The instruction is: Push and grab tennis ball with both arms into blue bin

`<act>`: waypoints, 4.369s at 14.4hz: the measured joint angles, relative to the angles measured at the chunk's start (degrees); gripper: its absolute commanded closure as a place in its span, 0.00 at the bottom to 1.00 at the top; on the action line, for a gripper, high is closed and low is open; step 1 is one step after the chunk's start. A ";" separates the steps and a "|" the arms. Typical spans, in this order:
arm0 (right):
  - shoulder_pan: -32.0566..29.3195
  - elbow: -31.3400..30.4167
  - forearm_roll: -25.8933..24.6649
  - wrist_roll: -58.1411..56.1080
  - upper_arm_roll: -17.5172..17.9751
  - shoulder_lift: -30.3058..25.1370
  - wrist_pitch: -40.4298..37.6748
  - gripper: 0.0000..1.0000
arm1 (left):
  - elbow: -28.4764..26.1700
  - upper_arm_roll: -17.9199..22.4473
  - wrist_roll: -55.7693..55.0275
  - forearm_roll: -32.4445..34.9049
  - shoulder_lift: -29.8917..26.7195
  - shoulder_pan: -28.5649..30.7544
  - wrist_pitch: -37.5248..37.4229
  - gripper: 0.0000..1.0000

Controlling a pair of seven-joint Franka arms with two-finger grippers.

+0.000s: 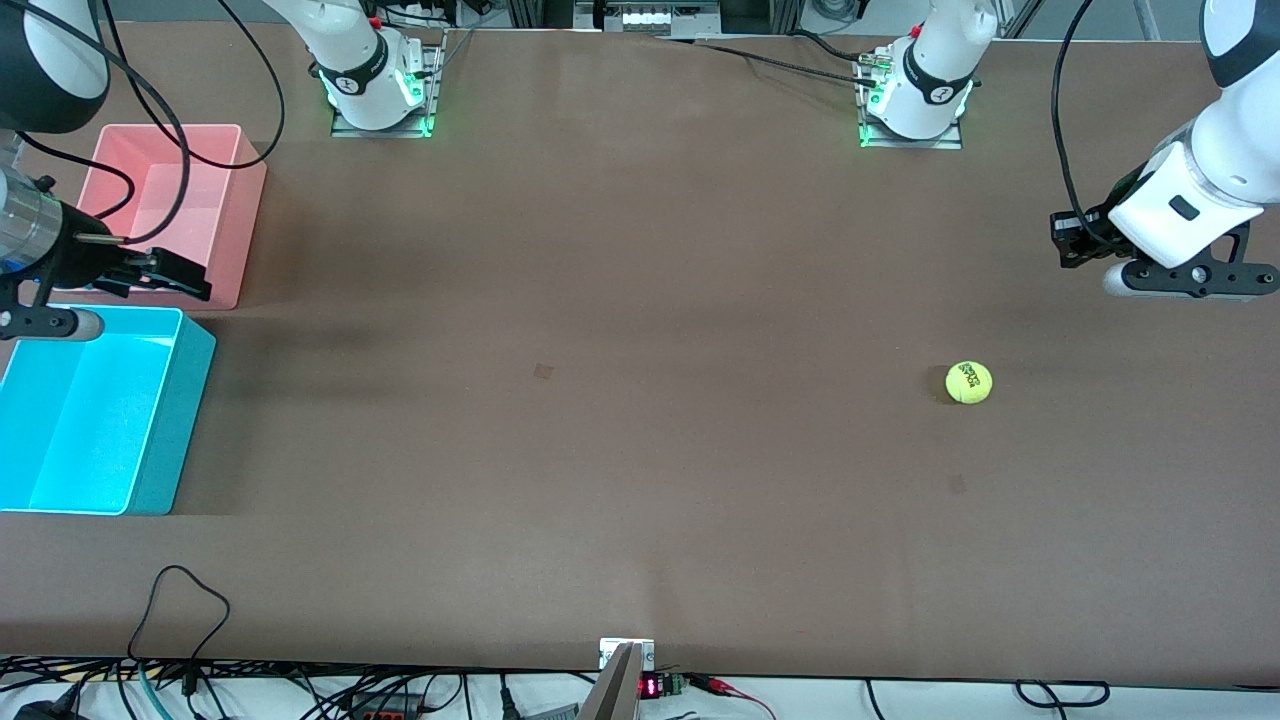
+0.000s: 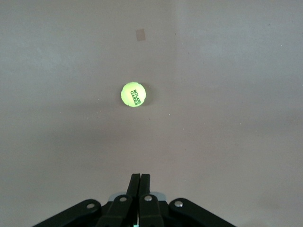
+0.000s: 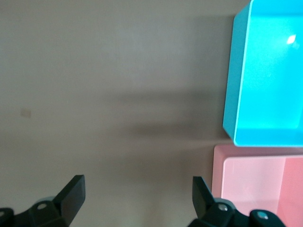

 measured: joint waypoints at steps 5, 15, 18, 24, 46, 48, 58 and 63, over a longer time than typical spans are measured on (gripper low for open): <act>2.43 -0.23 -0.01 -0.26 0.15 2.55 -3.84 0.00 | -0.03 -0.24 8.64 0.00 1.73 -0.11 -2.95 1.00; 2.57 -10.35 -0.01 -0.24 0.13 -1.03 1.66 0.00 | -2.80 0.04 43.69 7.52 12.99 1.41 5.38 1.00; 2.74 -22.50 -0.02 -0.26 0.13 -5.79 13.56 0.00 | -6.90 0.16 57.28 10.22 13.57 4.31 14.30 1.00; 5.00 -30.66 -0.07 -0.22 0.25 -6.90 23.62 0.00 | -16.17 0.23 74.09 13.85 13.75 7.62 30.60 1.00; 4.93 -30.45 -0.08 -0.30 -0.03 -5.98 24.08 0.00 | -25.38 -6.08 83.14 13.93 26.18 14.52 53.17 1.00; 4.93 -30.44 -0.08 -0.30 -0.03 -5.98 24.08 0.00 | -25.79 -10.67 75.32 13.92 26.18 14.40 53.71 1.00; 4.94 -30.41 -0.09 -0.31 -0.02 -5.98 24.08 0.00 | -23.14 -19.05 56.83 13.93 22.75 14.97 47.49 1.00; 4.96 -30.41 -0.09 -0.31 -0.02 -5.59 24.04 0.00 | -11.42 -19.29 59.10 13.93 17.37 17.47 22.27 1.00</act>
